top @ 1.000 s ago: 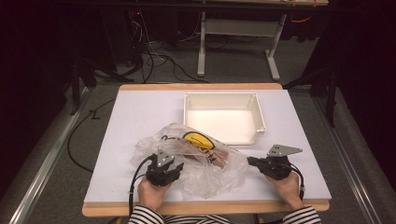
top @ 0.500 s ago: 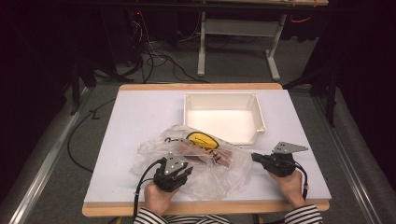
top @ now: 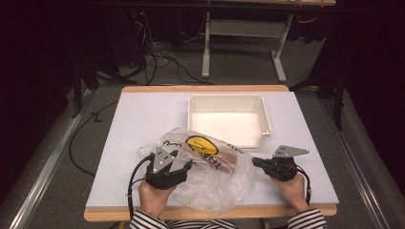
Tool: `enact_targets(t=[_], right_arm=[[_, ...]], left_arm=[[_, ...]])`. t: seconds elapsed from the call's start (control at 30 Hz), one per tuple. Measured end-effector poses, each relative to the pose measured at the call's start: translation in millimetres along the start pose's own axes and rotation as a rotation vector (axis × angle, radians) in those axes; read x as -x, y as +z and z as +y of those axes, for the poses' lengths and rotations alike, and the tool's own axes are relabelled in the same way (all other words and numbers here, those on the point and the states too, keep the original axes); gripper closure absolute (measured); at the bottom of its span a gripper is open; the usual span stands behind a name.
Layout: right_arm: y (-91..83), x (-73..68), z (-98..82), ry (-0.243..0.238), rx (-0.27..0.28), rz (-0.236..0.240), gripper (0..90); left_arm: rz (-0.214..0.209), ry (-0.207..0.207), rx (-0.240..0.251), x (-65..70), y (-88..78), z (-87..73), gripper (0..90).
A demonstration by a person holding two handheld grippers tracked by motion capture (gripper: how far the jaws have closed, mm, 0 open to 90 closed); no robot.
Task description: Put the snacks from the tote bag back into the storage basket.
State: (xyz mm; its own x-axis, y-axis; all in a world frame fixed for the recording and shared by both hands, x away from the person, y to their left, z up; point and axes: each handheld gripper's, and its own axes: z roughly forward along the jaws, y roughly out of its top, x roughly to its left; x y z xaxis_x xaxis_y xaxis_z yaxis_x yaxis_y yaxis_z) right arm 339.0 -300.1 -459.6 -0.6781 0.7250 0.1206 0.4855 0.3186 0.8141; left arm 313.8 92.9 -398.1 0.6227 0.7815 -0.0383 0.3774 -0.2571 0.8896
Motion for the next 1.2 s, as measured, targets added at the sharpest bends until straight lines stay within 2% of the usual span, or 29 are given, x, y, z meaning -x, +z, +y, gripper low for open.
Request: enact_targets(t=[0.23, 0.5, 0.97, 1.1, 1.2], right_arm=[[-0.3, -0.6, 1.1, -0.008, -0.006, 0.009, 88.0], [-0.6, 0.2, 0.3, -0.017, -0.01, 0.01, 88.1], [-1.5, 1.0, -1.3, -0.014, -0.027, 0.012, 88.0], [-2.3, 2.6, -2.5, -0.01, -0.03, 0.009, 88.1], [-2.4, 3.9, -3.5, -0.009, -0.032, 0.006, 88.1]], left_arm=[[0.06, -0.035, -0.02, -20.3, 0.6, 9.5, 32.1], [0.102, -0.076, -0.083, -42.9, 12.5, 2.1, 29.1], [0.057, -0.117, -0.226, -59.0, 50.8, -19.5, 27.8], [0.034, -0.104, -0.257, -56.3, 55.1, -26.8, 38.6], [-0.005, -0.1, -0.284, -54.2, 57.9, -31.5, 49.0]])
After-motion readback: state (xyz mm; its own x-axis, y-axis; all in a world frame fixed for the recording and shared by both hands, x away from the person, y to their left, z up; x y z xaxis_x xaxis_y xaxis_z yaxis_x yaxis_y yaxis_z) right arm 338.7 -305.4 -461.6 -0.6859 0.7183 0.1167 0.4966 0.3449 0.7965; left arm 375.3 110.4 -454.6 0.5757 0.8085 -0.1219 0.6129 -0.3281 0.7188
